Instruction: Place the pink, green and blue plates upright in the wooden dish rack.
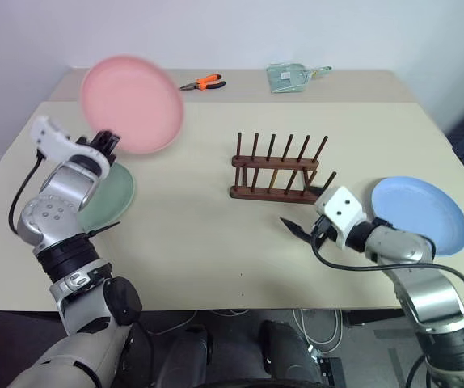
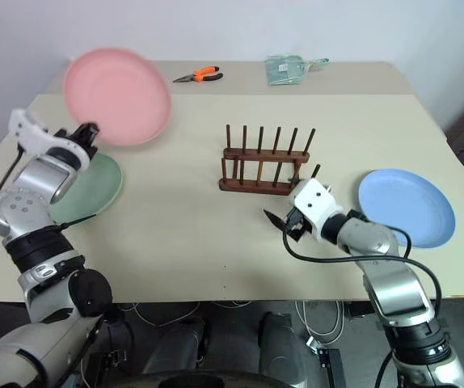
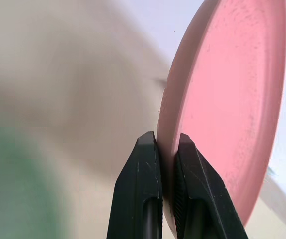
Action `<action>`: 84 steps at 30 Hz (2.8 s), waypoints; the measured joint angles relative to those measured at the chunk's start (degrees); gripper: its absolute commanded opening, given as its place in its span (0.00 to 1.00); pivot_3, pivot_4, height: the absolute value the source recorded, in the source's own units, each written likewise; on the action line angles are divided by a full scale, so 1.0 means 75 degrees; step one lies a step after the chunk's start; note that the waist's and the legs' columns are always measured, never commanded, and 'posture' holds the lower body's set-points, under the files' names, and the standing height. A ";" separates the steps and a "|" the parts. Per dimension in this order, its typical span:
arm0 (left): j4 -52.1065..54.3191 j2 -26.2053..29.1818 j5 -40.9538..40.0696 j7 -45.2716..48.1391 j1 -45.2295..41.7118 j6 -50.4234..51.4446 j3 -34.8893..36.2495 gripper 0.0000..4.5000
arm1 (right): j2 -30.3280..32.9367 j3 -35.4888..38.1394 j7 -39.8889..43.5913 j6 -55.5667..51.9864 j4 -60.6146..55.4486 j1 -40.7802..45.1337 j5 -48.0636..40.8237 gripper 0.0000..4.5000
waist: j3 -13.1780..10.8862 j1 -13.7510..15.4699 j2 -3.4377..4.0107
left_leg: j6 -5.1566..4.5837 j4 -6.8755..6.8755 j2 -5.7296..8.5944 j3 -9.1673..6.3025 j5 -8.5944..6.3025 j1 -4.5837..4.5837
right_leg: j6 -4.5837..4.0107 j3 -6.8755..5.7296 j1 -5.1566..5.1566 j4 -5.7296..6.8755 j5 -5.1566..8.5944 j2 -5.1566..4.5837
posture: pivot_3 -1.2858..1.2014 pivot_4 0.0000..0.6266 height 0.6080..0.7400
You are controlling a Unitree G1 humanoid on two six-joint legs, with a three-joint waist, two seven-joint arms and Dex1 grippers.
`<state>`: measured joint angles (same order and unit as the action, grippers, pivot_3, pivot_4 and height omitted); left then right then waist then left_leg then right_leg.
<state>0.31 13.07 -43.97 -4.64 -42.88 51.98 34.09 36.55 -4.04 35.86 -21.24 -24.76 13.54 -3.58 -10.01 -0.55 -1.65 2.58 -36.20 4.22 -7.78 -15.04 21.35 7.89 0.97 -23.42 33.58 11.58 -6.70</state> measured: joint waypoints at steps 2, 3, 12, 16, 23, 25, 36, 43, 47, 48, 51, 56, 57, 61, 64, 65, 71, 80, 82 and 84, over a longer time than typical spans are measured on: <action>0.0378 -0.0215 -0.0068 0.0200 -0.0027 0.0111 -0.0716 0.02 | 0.0037 -0.0203 -0.0002 0.0291 -0.0093 0.0626 0.0353 1.00 | 0.0000 0.0003 -0.0001 | 0.0000 0.0004 -0.0002 -0.0002 0.0000 -0.0002 | 0.0000 -0.0002 0.0001 0.0000 0.0000 0.0001 | 0.52 0.24 1.00; 0.0474 -0.0358 -0.0074 0.0243 -0.0065 0.0166 -0.1011 0.02 | 0.0068 -0.0448 -0.0026 0.0533 -0.0035 0.0980 0.0703 1.00 | 0.0000 0.0001 -0.0001 | 0.0000 0.0004 -0.0001 -0.0001 0.0000 -0.0001 | 0.0000 -0.0002 -0.0001 -0.0002 0.0000 0.0001 | 0.52 0.24 1.00; 0.1336 -0.1109 -0.0467 0.0345 -0.0685 0.0616 -0.2490 0.01 | 0.0231 -0.1929 -0.0898 0.2702 0.2330 0.2883 0.3776 0.95 | -0.0006 -0.0014 -0.0005 | 0.0029 0.0008 0.0000 0.0012 0.0017 0.0006 | -0.0002 0.0011 -0.0009 -0.0014 -0.0001 0.0000 | 0.52 0.24 1.00; 0.1316 -0.1179 -0.0502 0.0160 -0.0602 0.0831 -0.2490 0.00 | 0.0232 -0.2041 -0.1216 0.3129 0.2779 0.3016 0.4387 0.60 | -0.0008 -0.0019 -0.0004 | 0.0027 0.0008 -0.0001 0.0013 0.0017 0.0006 | -0.0003 0.0013 -0.0013 -0.0010 -0.0001 0.0001 | 0.52 0.24 1.00; 0.1299 -0.1313 -0.0749 0.0151 -0.0489 0.0852 -0.2296 0.36 | 0.0257 -0.1973 -0.1432 0.3374 0.2745 0.2985 0.4879 0.00 | -0.0009 0.0005 -0.0005 | 0.0025 0.0004 0.0001 0.0012 0.0016 0.0007 | -0.0003 0.0012 -0.0007 -0.0014 -0.0001 0.0001 | 0.52 0.24 1.00; 0.1223 -0.1538 -0.1043 0.0106 -0.0498 0.0839 -0.2111 0.61 | 0.0262 -0.1897 -0.1437 0.3323 0.2756 0.2940 0.4971 0.00 | -0.0010 0.0022 -0.0006 | 0.0025 0.0001 0.0002 0.0011 0.0016 0.0008 | -0.0003 0.0012 -0.0004 -0.0016 -0.0001 0.0000 | 0.52 0.24 1.00; 0.0469 0.0291 0.0602 0.1331 -0.0176 -0.1611 -0.2390 0.93 | -0.0579 0.0480 -0.0655 0.1634 0.1133 0.1596 0.1861 0.00 | -0.0012 -0.0020 0.0000 | 0.0001 0.0013 -0.0005 0.0016 0.0003 0.0000 | -0.0006 0.0021 -0.0005 -0.0016 -0.0002 0.0008 | 0.52 0.24 1.00; 0.1190 0.2080 0.1818 0.5197 0.2188 -0.3000 -0.4825 0.93 | -0.1822 0.3433 -0.0795 -0.2619 -0.0337 0.1588 -0.4080 0.00 | -0.0023 0.0019 0.0021 | -0.0014 0.0013 -0.0005 0.0006 -0.0006 0.0009 | -0.0046 0.0018 -0.0005 -0.0025 0.0010 -0.0001 | 0.52 0.24 1.00; 0.1883 0.2345 0.1859 0.6419 0.2581 -0.3069 -0.5544 0.93 | -0.1790 0.3753 -0.1280 -0.3392 -0.0411 0.1417 -0.5221 0.00 | -0.0034 -0.0008 0.0046 | -0.0014 0.0017 -0.0014 0.0009 -0.0006 0.0006 | -0.0054 0.0015 -0.0008 -0.0025 0.0006 0.0004 | 0.52 0.24 1.00; 0.2043 0.2354 0.1850 0.6558 0.2620 -0.3068 -0.5613 0.93 | -0.1770 0.3766 -0.1359 -0.3464 -0.0416 0.1365 -0.5337 0.00 | -0.0033 -0.0013 0.0055 | -0.0014 0.0018 -0.0014 0.0013 -0.0006 0.0005 | -0.0053 0.0016 -0.0008 -0.0026 0.0007 0.0003 | 0.52 0.24 1.00; 0.2398 0.2354 0.1863 0.6882 0.2748 -0.3034 -0.5930 0.93 | -0.1661 0.3772 -0.1565 -0.3575 -0.0416 0.1185 -0.5565 0.00 | -0.0036 -0.0018 0.0068 | -0.0016 0.0018 -0.0013 0.0017 -0.0006 0.0005 | -0.0050 0.0017 -0.0009 -0.0025 0.0006 0.0003 | 0.52 0.24 1.00; 0.2488 0.2276 0.1998 0.7047 0.2861 -0.3012 -0.6196 0.93 | -0.1370 0.3705 -0.1635 -0.3530 -0.0352 0.1071 -0.5625 0.00 | -0.0036 -0.0011 0.0069 | -0.0018 0.0012 -0.0013 0.0018 -0.0006 0.0005 | -0.0047 0.0016 -0.0007 -0.0025 0.0006 0.0003 | 0.52 0.24 1.00; 0.2537 0.2213 0.2007 0.7067 0.2898 -0.3002 -0.6247 0.93 | -0.1328 0.3656 -0.1614 -0.3500 -0.0259 0.1039 -0.5621 0.00 | -0.0036 -0.0011 0.0069 | -0.0018 0.0011 -0.0012 0.0019 -0.0006 0.0006 | -0.0046 0.0017 -0.0006 -0.0025 0.0006 0.0003 | 0.52 0.24 1.00; 0.2603 0.2151 0.2067 0.7093 0.2928 -0.2999 -0.6305 0.94 | -0.1148 0.3589 -0.1441 -0.3480 0.0142 0.0982 -0.5650 0.08 | -0.0037 -0.0008 0.0070 | -0.0018 0.0010 -0.0012 0.0019 -0.0006 0.0006 | -0.0046 0.0017 -0.0006 -0.0024 0.0006 0.0003 | 0.52 0.24 1.00; 0.2603 0.2156 0.2131 0.7102 0.2930 -0.2996 -0.6304 0.94 | -0.1123 0.3591 -0.1363 -0.3460 0.0373 0.0983 -0.5701 0.35 | -0.0037 -0.0009 0.0069 | -0.0019 0.0010 -0.0012 0.0019 -0.0006 0.0005 | -0.0044 0.0016 -0.0005 -0.0024 0.0005 0.0003 | 0.52 0.24 1.00; 0.2603 0.2159 0.2136 0.7105 0.2933 -0.2982 -0.6304 0.94 | -0.1106 0.3587 -0.1337 -0.3454 0.0446 0.0983 -0.5702 0.46 | -0.0037 -0.0009 0.0070 | -0.0018 0.0010 -0.0012 0.0019 -0.0006 0.0005 | -0.0044 0.0016 -0.0006 -0.0024 0.0005 0.0003 | 0.52 0.24 1.00; 0.2547 0.2148 0.2145 0.6931 0.2994 -0.2708 -0.6181 0.97 | -0.0764 0.3428 -0.1405 -0.2794 0.0579 0.1081 -0.5084 0.91 | -0.0038 -0.0010 0.0072 | -0.0019 0.0010 -0.0012 0.0019 -0.0006 0.0005 | -0.0036 0.0016 -0.0006 -0.0023 0.0002 0.0003 | 0.52 0.24 1.00; 0.0134 0.1555 0.3095 0.3329 0.2010 -0.2841 -0.3509 0.99 | 0.0583 0.2988 -0.1182 -0.1303 0.0620 0.1941 -0.3392 0.96 | -0.0043 -0.0050 0.0074 | -0.0018 0.0015 -0.0013 0.0019 -0.0006 0.0000 | -0.0014 0.0011 -0.0013 -0.0015 -0.0009 0.0004 | 0.52 0.24 1.00; -0.0348 0.1584 0.3261 0.2296 0.1766 -0.2730 -0.2667 0.99 | 0.0735 0.2514 -0.0953 -0.1117 0.0375 0.2224 -0.3138 0.96 | -0.0043 -0.0081 0.0075 | -0.0018 0.0020 -0.0015 0.0020 -0.0006 -0.0003 | -0.0013 0.0012 -0.0017 -0.0014 -0.0008 0.0005 | 0.52 0.24 1.00; -0.0736 0.1748 0.3451 0.1388 0.1700 -0.2577 -0.1954 0.99 | 0.0735 0.1854 -0.0625 -0.1055 -0.0061 0.2468 -0.3066 0.96 | -0.0042 -0.0081 0.0074 | -0.0017 0.0021 -0.0016 0.0018 -0.0006 -0.0003 | -0.0009 0.0011 -0.0017 -0.0014 -0.0007 0.0006 | 0.52 0.24 1.00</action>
<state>-5.21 26.17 -18.09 5.77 -30.13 32.65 19.43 42.07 9.86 31.18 -29.16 -25.21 32.05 -26.57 -10.33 -1.16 -1.10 2.45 -36.04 4.09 -7.64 -15.08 21.33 7.82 1.05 -23.55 33.47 11.53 -6.65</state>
